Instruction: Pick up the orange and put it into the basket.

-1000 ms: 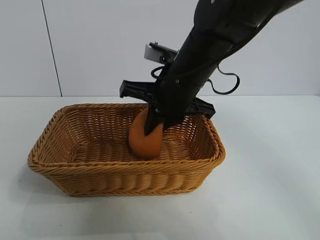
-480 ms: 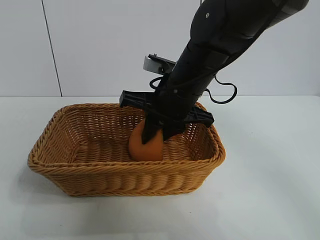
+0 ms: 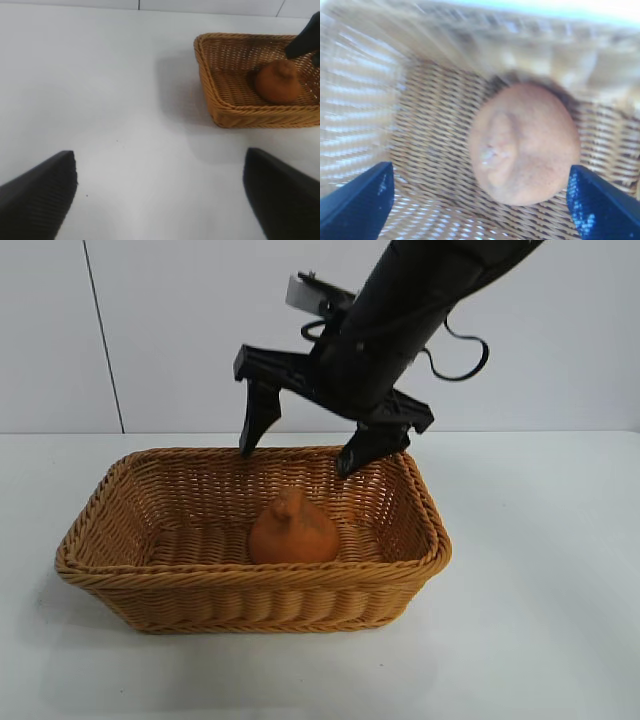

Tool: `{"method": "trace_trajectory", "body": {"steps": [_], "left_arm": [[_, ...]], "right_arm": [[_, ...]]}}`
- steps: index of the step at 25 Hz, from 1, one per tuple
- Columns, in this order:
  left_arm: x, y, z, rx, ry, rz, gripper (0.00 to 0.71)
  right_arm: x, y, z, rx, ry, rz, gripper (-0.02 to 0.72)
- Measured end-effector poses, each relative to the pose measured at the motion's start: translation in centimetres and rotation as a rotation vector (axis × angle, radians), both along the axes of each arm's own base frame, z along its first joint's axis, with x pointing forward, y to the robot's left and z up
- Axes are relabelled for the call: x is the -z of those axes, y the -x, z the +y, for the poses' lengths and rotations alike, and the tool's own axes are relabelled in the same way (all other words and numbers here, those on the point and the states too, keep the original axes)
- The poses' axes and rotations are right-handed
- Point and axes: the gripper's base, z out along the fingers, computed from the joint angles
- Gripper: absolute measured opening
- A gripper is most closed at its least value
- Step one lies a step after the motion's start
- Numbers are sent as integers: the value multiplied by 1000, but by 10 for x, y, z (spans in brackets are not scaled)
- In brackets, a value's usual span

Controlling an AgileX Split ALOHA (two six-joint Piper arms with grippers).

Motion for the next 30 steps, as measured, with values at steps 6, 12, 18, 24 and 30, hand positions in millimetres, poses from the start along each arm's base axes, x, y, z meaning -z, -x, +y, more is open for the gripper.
{"method": "trace_trajectory", "body": {"steps": [6,12,18,24,30], "left_arm": [[0,0,0,0,0,0,643],[0,0,0,0,0,0,643],[0,0,0,0,0,0,643],[0,0,0,0,0,0,643],[0,0,0,0,0,0,643]], "right_arm": [[-44,-3,-9,-53,166,1,651],[-65,-19,-44,36,319,-1,651],[-63,-39,-99,141,370,71,649],[-63,-60,-178,295,381,108,641],[-63,-65,-242,427,367,137,641]]}}
